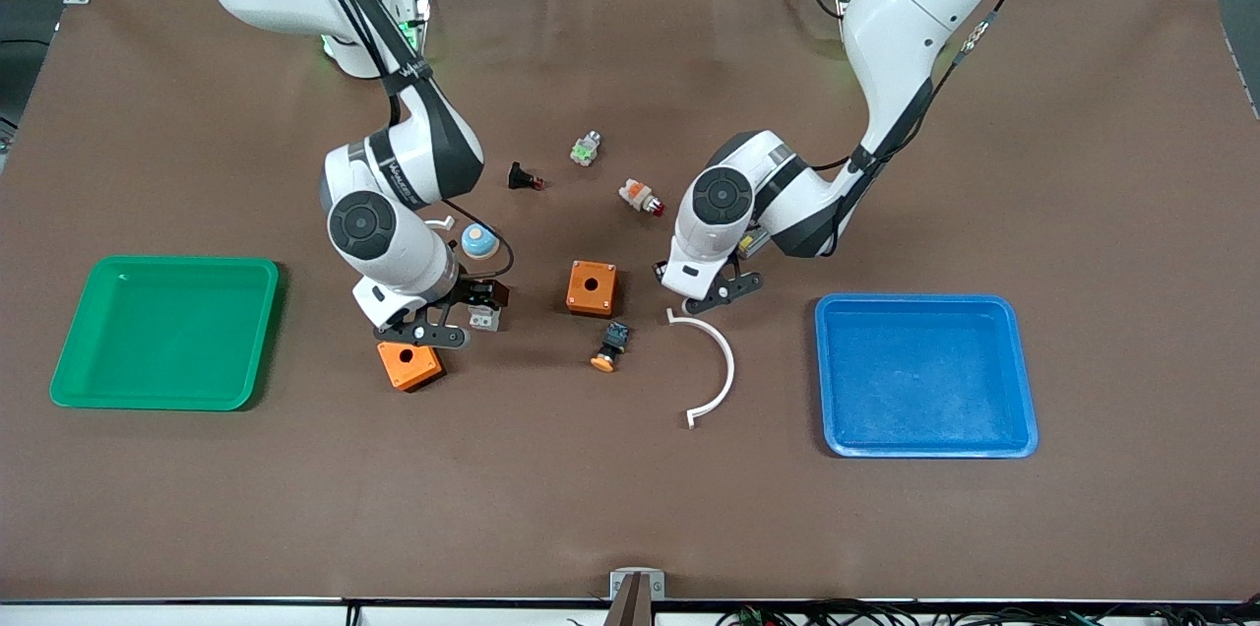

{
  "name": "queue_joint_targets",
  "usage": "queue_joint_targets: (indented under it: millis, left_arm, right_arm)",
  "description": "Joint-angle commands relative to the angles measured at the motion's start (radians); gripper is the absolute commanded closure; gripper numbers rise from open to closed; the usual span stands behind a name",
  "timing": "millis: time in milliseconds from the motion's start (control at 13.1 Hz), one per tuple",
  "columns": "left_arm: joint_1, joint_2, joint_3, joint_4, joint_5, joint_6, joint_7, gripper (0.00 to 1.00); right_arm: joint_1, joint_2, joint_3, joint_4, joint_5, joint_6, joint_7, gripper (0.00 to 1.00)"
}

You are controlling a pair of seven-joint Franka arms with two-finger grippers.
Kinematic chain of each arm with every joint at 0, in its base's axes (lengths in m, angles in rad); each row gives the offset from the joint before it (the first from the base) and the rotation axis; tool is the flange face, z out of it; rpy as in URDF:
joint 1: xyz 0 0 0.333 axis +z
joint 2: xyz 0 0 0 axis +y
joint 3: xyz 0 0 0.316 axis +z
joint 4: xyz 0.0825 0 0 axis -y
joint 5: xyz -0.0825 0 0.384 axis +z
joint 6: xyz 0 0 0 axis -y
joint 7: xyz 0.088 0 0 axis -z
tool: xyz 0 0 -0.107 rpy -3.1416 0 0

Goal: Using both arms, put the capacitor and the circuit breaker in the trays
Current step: 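Grasp the circuit breaker with the right gripper while the left gripper grasps the capacitor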

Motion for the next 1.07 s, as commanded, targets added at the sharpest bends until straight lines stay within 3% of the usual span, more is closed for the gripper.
queue_joint_targets:
  millis: [0,76,153,458,535,993]
  left_arm:
    - [-0.007,0.008,0.005,0.010,0.028,0.008,-0.022,0.77]
    - [-0.007,0.005,0.005,0.010,0.028,0.005,-0.024,0.96]
    - [-0.002,-0.002,0.005,0.013,0.028,0.000,-0.022,1.00]
    - [0.056,-0.099,0.006,0.019,0.028,-0.052,-0.014,1.00]
    - [0.082,-0.129,0.005,0.019,0.028,-0.062,-0.010,1.00]
    - [0.278,-0.222,0.002,0.019,0.028,-0.174,0.210,1.00]
  right_arm:
    - [0.006,0.024,0.001,-0.028,0.012,0.074,0.003,0.01]
    - [0.006,0.036,0.001,-0.029,0.011,0.084,0.002,0.01]
    - [0.007,0.042,0.001,-0.032,0.011,0.093,0.002,0.01]
    - [0.016,0.052,0.001,-0.063,0.011,0.091,0.002,0.03]
    - [0.016,0.052,0.001,-0.066,0.011,0.090,0.002,0.08]
    - [0.021,0.052,0.001,-0.065,0.012,0.081,0.003,0.63]
